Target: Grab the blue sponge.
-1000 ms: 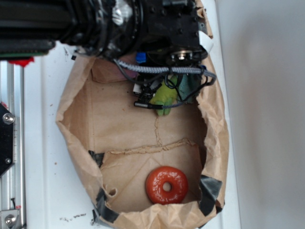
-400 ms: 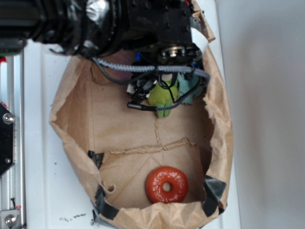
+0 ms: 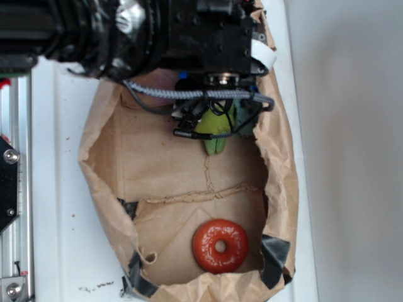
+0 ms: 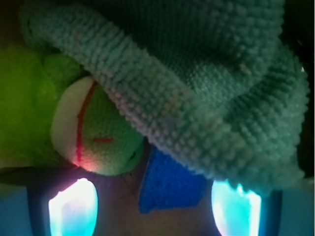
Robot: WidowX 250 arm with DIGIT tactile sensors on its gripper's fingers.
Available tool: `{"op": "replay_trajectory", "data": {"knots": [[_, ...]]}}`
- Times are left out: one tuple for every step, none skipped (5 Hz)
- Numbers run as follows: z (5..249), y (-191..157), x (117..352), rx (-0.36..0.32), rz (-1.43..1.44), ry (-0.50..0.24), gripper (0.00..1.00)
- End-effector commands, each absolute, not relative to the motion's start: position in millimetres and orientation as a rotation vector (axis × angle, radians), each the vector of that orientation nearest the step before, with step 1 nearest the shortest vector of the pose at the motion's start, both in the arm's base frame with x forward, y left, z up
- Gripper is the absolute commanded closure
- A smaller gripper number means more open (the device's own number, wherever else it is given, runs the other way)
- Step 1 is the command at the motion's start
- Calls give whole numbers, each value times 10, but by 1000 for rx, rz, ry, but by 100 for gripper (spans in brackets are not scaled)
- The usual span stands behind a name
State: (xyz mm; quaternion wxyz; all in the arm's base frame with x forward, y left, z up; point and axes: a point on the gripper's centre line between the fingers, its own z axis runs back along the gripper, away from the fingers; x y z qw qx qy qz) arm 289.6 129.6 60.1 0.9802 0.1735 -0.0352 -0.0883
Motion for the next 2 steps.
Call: {"op": "replay_trajectory", "data": {"knots": [[990, 1363, 2810, 384, -204, -136, 0], [942, 1328, 2754, 394, -233, -128, 0]]}}
